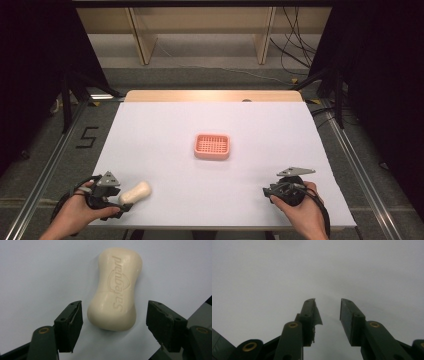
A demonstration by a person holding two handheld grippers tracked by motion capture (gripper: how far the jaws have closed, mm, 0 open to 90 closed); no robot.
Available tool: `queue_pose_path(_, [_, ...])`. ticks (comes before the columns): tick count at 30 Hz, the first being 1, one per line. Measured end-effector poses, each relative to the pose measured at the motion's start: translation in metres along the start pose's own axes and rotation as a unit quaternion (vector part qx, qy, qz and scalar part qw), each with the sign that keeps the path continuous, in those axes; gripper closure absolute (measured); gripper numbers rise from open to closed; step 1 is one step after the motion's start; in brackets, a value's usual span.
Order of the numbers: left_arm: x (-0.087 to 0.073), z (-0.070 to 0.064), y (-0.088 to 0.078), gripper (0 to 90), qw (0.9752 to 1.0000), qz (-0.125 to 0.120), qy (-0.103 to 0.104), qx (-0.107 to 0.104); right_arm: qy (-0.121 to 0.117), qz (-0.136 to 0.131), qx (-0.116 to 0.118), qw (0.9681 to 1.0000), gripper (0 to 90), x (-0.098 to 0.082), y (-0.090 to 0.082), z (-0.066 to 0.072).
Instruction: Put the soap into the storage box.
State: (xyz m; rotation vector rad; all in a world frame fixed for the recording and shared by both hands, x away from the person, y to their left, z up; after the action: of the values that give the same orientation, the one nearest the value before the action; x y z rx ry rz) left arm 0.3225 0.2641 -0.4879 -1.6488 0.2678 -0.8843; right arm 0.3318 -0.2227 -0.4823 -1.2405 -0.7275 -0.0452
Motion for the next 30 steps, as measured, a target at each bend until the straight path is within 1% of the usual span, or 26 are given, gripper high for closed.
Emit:
queue_pose_path(1, [0.003, 0.001, -0.002, 29.1, 0.9998, 0.014, 0.016, 0.004, 0.008, 0.013, -0.002, 0.9999, 65.1, -0.001, -0.001, 0.001])
queue_pose_path(2, [0.005, 0.000, -0.002, 29.1, 0.9994, 0.020, 0.026, 0.006, -0.003, 0.014, -0.004, 0.9999, 65.1, -0.001, -0.001, -0.001])
queue_pose_path(3, [0.005, 0.000, -0.002, 29.0, 0.9994, 0.020, 0.026, 0.006, -0.003, 0.014, -0.004, 0.9999, 65.1, -0.001, -0.001, -0.001])
queue_pose_path(4, [0.011, 0.001, -0.002, 29.0, 0.9983, 0.034, 0.046, 0.006, -0.005, 0.018, -0.003, 0.9998, 65.1, -0.002, -0.001, -0.002])
queue_pose_path(5, [0.013, 0.002, -0.003, 29.0, 0.9970, 0.046, 0.063, 0.002, 0.000, 0.015, -0.017, 0.9997, 65.1, -0.003, -0.001, -0.003])
queue_pose_path(6, [0.015, 0.003, -0.002, 29.0, 0.9966, 0.049, 0.066, 0.004, 0.013, 0.025, -0.007, 0.9996, 65.1, -0.004, -0.003, -0.001])
queue_pose_path(7, [0.015, 0.003, -0.002, 29.0, 0.9966, 0.049, 0.066, 0.004, 0.017, 0.025, -0.025, 0.9993, 65.2, -0.004, -0.005, -0.001])
queue_pose_path(8, [0.018, 0.004, -0.001, 29.1, 0.9957, 0.061, 0.070, 0.001, 0.021, 0.016, -0.009, 0.9996, 65.3, -0.004, -0.004, -0.002])
queue_pose_path(9, [0.018, 0.004, -0.001, 29.1, 0.9957, 0.061, 0.070, 0.001, 0.021, 0.016, -0.009, 0.9996, 65.3, -0.004, -0.004, -0.002])
queue_pose_path(10, [0.019, 0.006, -0.001, 29.1, 0.9948, 0.069, 0.075, -0.001, 0.024, -0.006, -0.001, 0.9997, 65.3, -0.004, -0.002, -0.002])
queue_pose_path(11, [0.020, 0.007, 0.000, 30.0, 0.9939, 0.077, 0.079, 0.000, 0.022, 0.007, -0.007, 0.9997, 65.4, -0.005, -0.004, -0.004])
queue_pose_path(12, [0.022, 0.009, -0.001, 30.5, 0.9890, 0.103, 0.106, 0.000, 0.021, 0.012, -0.008, 0.9997, 65.3, -0.006, -0.005, -0.005])
queue_pose_path(13, [0.022, 0.009, -0.001, 30.8, 0.9890, 0.103, 0.106, 0.000, 0.021, 0.012, -0.008, 0.9997, 65.3, -0.006, -0.005, -0.005])
queue_pose_path(15, [0.024, 0.008, 0.000, 30.9, 0.9859, 0.118, 0.118, -0.013, 0.025, 0.011, -0.008, 0.9996, 65.1, -0.005, -0.005, -0.004])
queue_pose_path(16, [0.024, 0.006, 0.001, 30.9, 0.9865, 0.116, 0.114, -0.016, 0.027, 0.010, -0.007, 0.9996, 64.8, -0.005, -0.005, -0.004])
queue_pose_path(17, [0.025, 0.008, 0.001, 30.9, 0.9837, 0.128, 0.125, -0.018, 0.025, 0.017, -0.009, 0.9995, 64.5, -0.005, -0.005, -0.005])
queue_pose_path(18, [0.025, 0.008, 0.002, 31.0, 0.9826, 0.133, 0.129, -0.016, 0.029, 0.016, -0.006, 0.9994, 64.3, -0.005, -0.004, -0.004])
queue_pose_path(19, [0.025, 0.008, 0.002, 31.0, 0.9826, 0.133, 0.129, -0.016, 0.028, 0.009, -0.002, 0.9996, 64.2, -0.004, -0.003, -0.004])
queue_pose_path(20, [0.028, 0.009, 0.003, 31.0, 0.9814, 0.140, 0.130, -0.011, 0.026, 0.012, 0.022, 0.9994, 64.3, -0.005, -0.002, -0.004])
queue_pose_path(23, [0.032, 0.009, 0.004, 32.5, 0.9811, 0.144, 0.129, -0.009, 0.020, 0.014, 0.023, 0.9994, 64.3, -0.004, -0.002, -0.004])
queue_pose_path(24, [0.034, 0.008, 0.004, 32.5, 0.9803, 0.147, 0.132, -0.010, 0.023, 0.011, 0.019, 0.9995, 64.3, -0.004, -0.001, -0.003])
queue_pose_path(25, [0.039, 0.007, 0.005, 33.4, 0.9801, 0.151, 0.128, -0.013, 0.024, 0.013, 0.021, 0.9994, 64.2, -0.004, -0.001, -0.002])
queue_pose_path(27, [0.041, 0.005, 0.006, 34.2, 0.9804, 0.152, 0.124, -0.016, 0.024, 0.013, 0.022, 0.9994, 64.3, -0.004, -0.001, -0.002])
queue_pose_path(28, [0.044, 0.004, 0.008, 34.5, 0.9787, 0.159, 0.128, -0.016, 0.024, 0.014, 0.024, 0.9993, 64.3, -0.005, -0.001, -0.002])
queue_pose_path(29, [0.044, 0.004, 0.008, 34.9, 0.9787, 0.159, 0.128, -0.016, 0.024, 0.014, 0.024, 0.9993, 64.3, -0.005, -0.001, -0.002])
queue_pose_path(30, [0.046, 0.003, 0.011, 35.3, 0.9775, 0.167, 0.128, -0.016, 0.023, 0.015, 0.027, 0.9993, 64.2, -0.005, 0.000, -0.002])
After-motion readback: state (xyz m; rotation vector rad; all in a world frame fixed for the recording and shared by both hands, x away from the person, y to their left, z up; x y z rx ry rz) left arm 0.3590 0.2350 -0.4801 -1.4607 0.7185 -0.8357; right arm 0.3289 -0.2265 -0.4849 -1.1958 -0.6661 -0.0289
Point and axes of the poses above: each handheld gripper's, and its own axes: y roughly forward along the jaws, x roughly out of its top, z roughly to its left, the point moved 4 cm from there along y, roughly forward along the jaws, and after that the axes turned 5 degrees about z, right-handed, at the moved point
